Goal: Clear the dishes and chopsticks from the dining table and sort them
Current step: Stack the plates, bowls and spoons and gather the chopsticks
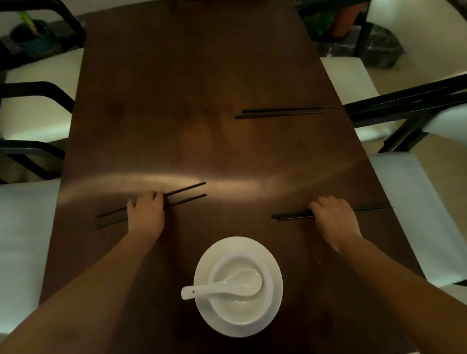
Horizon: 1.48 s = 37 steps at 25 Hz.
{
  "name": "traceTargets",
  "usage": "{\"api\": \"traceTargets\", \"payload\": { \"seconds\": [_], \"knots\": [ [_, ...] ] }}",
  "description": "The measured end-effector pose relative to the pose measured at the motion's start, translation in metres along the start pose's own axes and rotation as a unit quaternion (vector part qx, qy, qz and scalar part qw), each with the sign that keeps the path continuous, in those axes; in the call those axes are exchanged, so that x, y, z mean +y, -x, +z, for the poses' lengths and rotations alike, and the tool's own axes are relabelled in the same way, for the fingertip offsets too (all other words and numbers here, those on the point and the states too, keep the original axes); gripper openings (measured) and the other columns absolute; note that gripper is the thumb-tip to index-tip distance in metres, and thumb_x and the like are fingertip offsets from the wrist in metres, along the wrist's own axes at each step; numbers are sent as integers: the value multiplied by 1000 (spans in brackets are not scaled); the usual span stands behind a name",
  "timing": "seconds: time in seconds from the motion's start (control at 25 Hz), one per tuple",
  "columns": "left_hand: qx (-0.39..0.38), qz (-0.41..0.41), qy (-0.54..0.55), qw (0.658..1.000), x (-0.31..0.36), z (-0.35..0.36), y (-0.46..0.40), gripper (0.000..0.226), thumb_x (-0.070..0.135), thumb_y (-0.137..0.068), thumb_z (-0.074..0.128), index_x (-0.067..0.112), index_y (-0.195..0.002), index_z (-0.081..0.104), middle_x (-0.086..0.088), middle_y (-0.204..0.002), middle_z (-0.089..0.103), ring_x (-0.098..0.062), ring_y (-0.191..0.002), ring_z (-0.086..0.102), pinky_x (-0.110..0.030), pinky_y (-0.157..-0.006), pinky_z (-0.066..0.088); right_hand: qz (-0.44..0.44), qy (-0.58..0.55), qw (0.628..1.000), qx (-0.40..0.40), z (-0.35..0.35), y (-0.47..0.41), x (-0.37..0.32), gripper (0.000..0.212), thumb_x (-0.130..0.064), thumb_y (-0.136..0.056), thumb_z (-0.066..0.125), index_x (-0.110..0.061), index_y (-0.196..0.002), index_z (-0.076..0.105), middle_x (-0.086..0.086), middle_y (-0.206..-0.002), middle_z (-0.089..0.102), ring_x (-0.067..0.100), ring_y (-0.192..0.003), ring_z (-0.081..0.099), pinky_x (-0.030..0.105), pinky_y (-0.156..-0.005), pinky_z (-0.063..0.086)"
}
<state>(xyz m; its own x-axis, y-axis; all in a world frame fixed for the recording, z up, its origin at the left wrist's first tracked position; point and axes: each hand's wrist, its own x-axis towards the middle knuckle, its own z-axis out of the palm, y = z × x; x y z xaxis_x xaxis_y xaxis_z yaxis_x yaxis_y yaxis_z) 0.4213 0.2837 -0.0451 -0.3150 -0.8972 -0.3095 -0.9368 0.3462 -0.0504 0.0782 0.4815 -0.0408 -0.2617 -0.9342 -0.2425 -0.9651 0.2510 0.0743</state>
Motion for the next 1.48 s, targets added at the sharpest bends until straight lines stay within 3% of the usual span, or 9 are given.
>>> {"api": "traceTargets", "payload": {
  "seconds": [0.12, 0.28, 0.64, 0.88, 1.08, 1.16, 1.24, 1.36, 1.48],
  "knots": [
    [12, 20, 22, 999, -4, -2, -3, 31, 8, -85, 54, 5, -116, 55, -20, -113, 56, -38, -108, 50, -45, -90, 40, -31, 12, 999, -17, -2, -1, -2, 22, -10, -83, 56, -16, -105, 58, 4, -100, 61, 23, -96, 56, 33, -85, 44],
    [-39, 17, 60, 997, -6, -7, -4, 19, 7, -90, 49, -1, -107, 52, -21, -111, 51, -39, -106, 48, -48, -84, 44, -46, 19, 998, -29, -5, -4, -4, 20, -8, -83, 55, -14, -102, 57, 6, -99, 61, 24, -93, 56, 33, -81, 44],
    [-58, -25, 96, 993, 1, -12, -9, 26, 2, -86, 53, -1, -111, 60, -25, -112, 60, -40, -104, 56, -45, -87, 47, -53, 17, 998, -31, -9, -5, -4, 22, -12, -87, 51, -17, -107, 56, 5, -104, 60, 24, -98, 56, 33, -83, 42],
    [-29, -12, 83, 996, 9, -11, -8, 33, -1, -89, 45, 3, -121, 52, -24, -113, 59, -40, -105, 56, -47, -87, 47, -55, 11, 998, -31, -13, -3, -4, 24, -7, -84, 53, -16, -106, 54, 5, -105, 60, 23, -99, 54, 32, -81, 43],
    [-17, -36, 250, 967, 3, -37, -22, 19, 2, -90, 51, -8, -104, 58, -32, -101, 61, -43, -95, 60, -45, -79, 49, -66, 16, 998, -19, -26, -4, 1, 24, -11, -87, 52, -18, -108, 59, 4, -105, 62, 22, -99, 55, 30, -79, 44],
    [-58, -112, 425, 896, 10, -57, -23, 20, -1, -92, 47, -10, -108, 56, -28, -93, 61, -33, -82, 67, -37, -67, 57, -92, 17, 994, 63, -48, -5, -1, 20, -8, -78, 64, -16, -96, 66, 5, -92, 66, 22, -86, 60, 30, -68, 47],
    [-147, -155, 616, 758, 24, -82, -20, 23, 0, -95, 43, -8, -114, 50, -21, -89, 62, -20, -69, 69, -25, -53, 58, -166, -28, 961, 217, -74, -7, -5, 25, 0, -61, 77, -10, -83, 70, 7, -77, 69, 23, -68, 63, 27, -55, 49],
    [-263, -136, 768, 569, 60, -114, 2, 17, 3, -96, 37, 0, -109, 49, -24, -102, 66, -26, -77, 72, -30, -55, 59, -304, -98, 856, 406, -123, -10, -29, 15, -1, -75, 71, -4, -90, 70, 12, -86, 71, 23, -76, 65, 27, -63, 53],
    [-352, -76, 788, 499, 95, -125, 29, 18, 5, -95, 38, 2, -102, 54, -18, -83, 73, -24, -75, 73, -31, -57, 59, -406, -128, 780, 459, -155, -3, -62, 13, -7, -87, 62, -2, -99, 63, 15, -90, 71, 24, -84, 65, 25, -71, 55]
  ]
}}
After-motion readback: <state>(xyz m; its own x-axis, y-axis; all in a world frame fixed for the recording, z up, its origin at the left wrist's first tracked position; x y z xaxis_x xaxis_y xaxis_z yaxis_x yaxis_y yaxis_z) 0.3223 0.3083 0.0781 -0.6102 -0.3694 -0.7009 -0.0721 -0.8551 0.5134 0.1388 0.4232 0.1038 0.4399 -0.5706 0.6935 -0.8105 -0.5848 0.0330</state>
